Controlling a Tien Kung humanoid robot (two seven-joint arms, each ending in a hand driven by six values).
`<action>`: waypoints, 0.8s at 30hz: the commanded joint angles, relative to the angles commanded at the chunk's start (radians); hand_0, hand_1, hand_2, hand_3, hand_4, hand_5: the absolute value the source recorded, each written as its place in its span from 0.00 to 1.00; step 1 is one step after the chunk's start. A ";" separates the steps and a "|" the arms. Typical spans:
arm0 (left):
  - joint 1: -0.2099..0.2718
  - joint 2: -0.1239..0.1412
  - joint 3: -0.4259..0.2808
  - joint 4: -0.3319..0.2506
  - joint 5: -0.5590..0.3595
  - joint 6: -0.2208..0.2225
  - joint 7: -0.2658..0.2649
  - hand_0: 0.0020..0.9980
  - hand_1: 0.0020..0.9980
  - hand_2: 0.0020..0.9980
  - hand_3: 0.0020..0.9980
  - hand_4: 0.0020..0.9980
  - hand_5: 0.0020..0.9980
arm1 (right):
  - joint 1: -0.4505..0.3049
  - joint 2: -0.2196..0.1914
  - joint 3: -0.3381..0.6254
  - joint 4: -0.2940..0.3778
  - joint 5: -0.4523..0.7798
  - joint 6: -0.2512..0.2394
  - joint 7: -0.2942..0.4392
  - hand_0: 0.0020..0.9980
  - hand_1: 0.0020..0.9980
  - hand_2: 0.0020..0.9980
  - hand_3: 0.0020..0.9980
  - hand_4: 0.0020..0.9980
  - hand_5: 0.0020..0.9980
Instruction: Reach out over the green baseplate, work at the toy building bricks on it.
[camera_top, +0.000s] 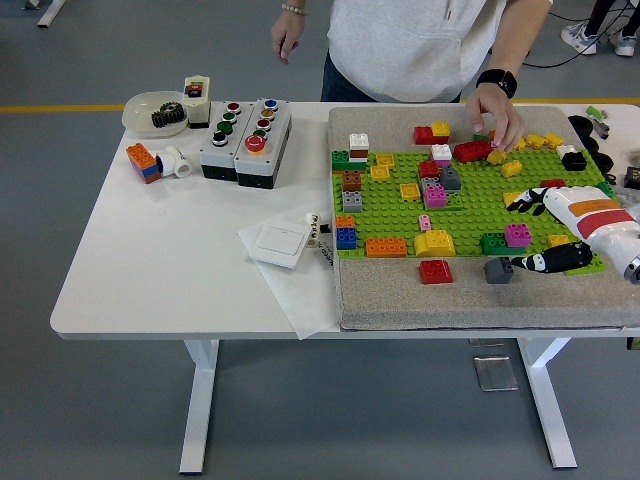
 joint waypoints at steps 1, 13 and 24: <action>0.000 0.000 -0.001 0.000 0.001 0.000 0.001 0.82 0.82 0.83 0.67 0.68 0.65 | 0.001 0.001 -0.009 0.000 0.000 0.002 -0.001 0.52 0.59 0.65 0.68 1.00 0.27; -0.002 0.002 0.000 0.000 0.000 0.000 0.000 0.82 0.82 0.83 0.67 0.68 0.65 | 0.016 0.019 -0.075 -0.024 -0.011 0.008 -0.012 0.48 0.55 0.62 0.65 0.97 0.24; -0.003 0.003 -0.001 0.000 0.001 0.001 0.002 0.82 0.82 0.83 0.67 0.68 0.66 | 0.034 0.037 -0.120 -0.078 -0.011 0.012 -0.015 0.47 0.54 0.59 0.62 0.92 0.20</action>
